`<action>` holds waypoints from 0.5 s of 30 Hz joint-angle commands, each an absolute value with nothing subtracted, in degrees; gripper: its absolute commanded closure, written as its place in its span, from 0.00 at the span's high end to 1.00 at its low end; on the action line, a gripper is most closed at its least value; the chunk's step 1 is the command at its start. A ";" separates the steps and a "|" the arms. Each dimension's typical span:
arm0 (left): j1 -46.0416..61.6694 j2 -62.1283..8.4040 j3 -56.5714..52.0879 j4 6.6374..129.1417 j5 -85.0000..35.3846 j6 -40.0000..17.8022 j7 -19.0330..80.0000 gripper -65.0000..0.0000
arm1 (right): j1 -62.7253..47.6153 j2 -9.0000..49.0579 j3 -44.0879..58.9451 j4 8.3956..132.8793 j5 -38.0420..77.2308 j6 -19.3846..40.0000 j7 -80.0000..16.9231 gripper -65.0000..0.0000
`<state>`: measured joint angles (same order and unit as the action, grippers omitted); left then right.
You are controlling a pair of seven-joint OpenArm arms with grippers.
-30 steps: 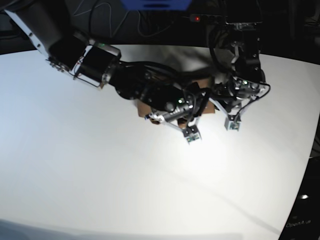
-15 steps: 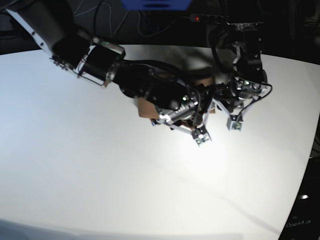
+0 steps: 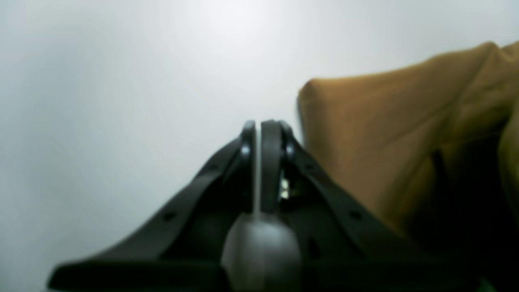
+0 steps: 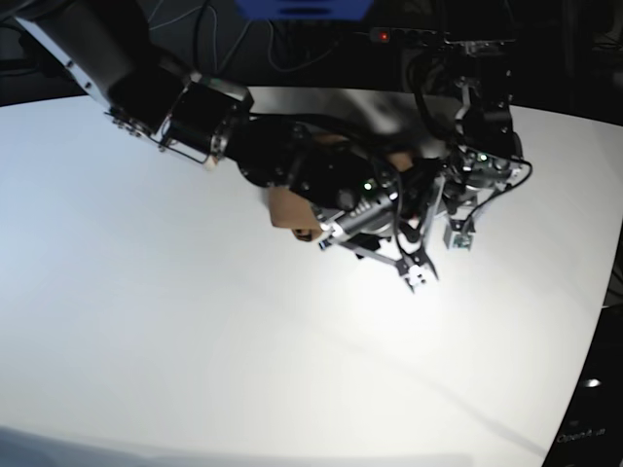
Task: Fold the T-shirt properly
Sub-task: 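Hold the folded bundle with both grippers and press the layers together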
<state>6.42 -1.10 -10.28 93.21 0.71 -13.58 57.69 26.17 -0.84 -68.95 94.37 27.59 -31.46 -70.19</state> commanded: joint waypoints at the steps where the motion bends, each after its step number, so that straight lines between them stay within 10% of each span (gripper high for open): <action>1: 6.02 -1.10 -9.98 94.73 0.40 -13.58 58.42 0.04 | 26.95 -1.54 -68.97 95.25 29.49 -30.73 -70.20 0.52; 15: 5.67 -1.27 -12.26 102.90 0.92 -13.85 62.11 0.04 | 27.65 -1.19 -67.47 95.25 29.49 -30.64 -70.11 0.52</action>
